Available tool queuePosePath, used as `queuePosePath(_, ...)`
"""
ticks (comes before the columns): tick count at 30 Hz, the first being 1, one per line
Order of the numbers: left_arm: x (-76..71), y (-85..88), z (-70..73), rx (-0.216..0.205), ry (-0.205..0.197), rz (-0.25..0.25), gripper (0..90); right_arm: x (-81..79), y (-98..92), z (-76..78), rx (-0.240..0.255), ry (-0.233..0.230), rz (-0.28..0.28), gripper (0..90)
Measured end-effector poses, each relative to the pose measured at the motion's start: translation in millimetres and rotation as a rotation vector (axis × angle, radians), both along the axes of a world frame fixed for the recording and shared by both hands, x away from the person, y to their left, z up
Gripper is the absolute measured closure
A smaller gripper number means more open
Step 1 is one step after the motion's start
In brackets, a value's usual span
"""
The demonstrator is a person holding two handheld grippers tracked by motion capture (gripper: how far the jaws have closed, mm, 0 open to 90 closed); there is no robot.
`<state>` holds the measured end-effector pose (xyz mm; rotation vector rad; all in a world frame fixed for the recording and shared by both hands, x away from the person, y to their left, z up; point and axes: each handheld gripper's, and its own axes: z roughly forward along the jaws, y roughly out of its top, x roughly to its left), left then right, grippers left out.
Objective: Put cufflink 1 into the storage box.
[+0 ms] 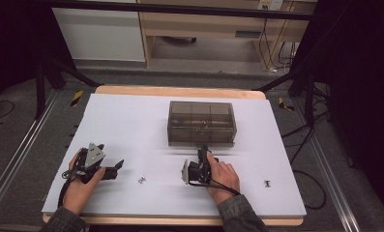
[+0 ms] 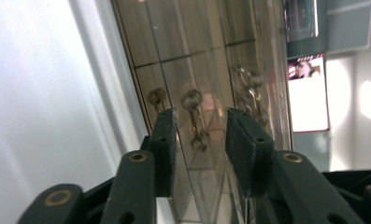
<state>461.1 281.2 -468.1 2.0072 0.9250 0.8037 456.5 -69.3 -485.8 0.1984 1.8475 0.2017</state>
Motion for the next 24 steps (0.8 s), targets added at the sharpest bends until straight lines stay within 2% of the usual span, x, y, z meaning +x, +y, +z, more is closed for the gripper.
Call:
queuePosePath(7, -1.7, -5.2, 1.1, 0.007, 0.014, -0.031, 9.0, -7.3, -26.0, 12.8, 0.21, 0.062, -0.063, 58.0)
queuePosePath(12, -2.2, -17.2, 3.5, 0.012, 0.035, -0.082, 9.2, -5.1, -48.3, 17.1, 0.348, 0.134, -0.08, 55.4)
queuePosePath(14, -1.7, -24.1, 4.9, -0.001, 0.049, -0.109, 9.5, -2.8, -55.3, 18.6, 0.401, 0.171, -0.086, 53.8)
queuePosePath(15, -1.4, -27.4, 4.9, -0.01, 0.051, -0.121, 9.7, -1.6, -60.1, 20.0, 0.447, 0.196, -0.085, 53.9)
queuePosePath(20, 2.1, -52.3, 8.4, 0.021, 0.069, -0.197, 9.8, 1.5, -81.1, 21.3, 0.529, 0.271, -0.101, 54.4)
queuePosePath(22, 4.1, -60.5, 9.6, 0.044, 0.069, -0.217, 10.0, 3.3, -91.6, 21.5, 0.561, 0.299, -0.106, 54.4)
queuePosePath(23, 4.1, -60.5, 9.6, 0.044, 0.069, -0.217, 10.7, 3.3, -91.6, 21.5, 0.561, 0.299, -0.106, 54.4)
queuePosePath(24, 6.1, -67.9, 10.6, 0.082, 0.064, -0.237, 10.7, 3.8, -96.2, 21.9, 0.583, 0.314, -0.111, 54.2)
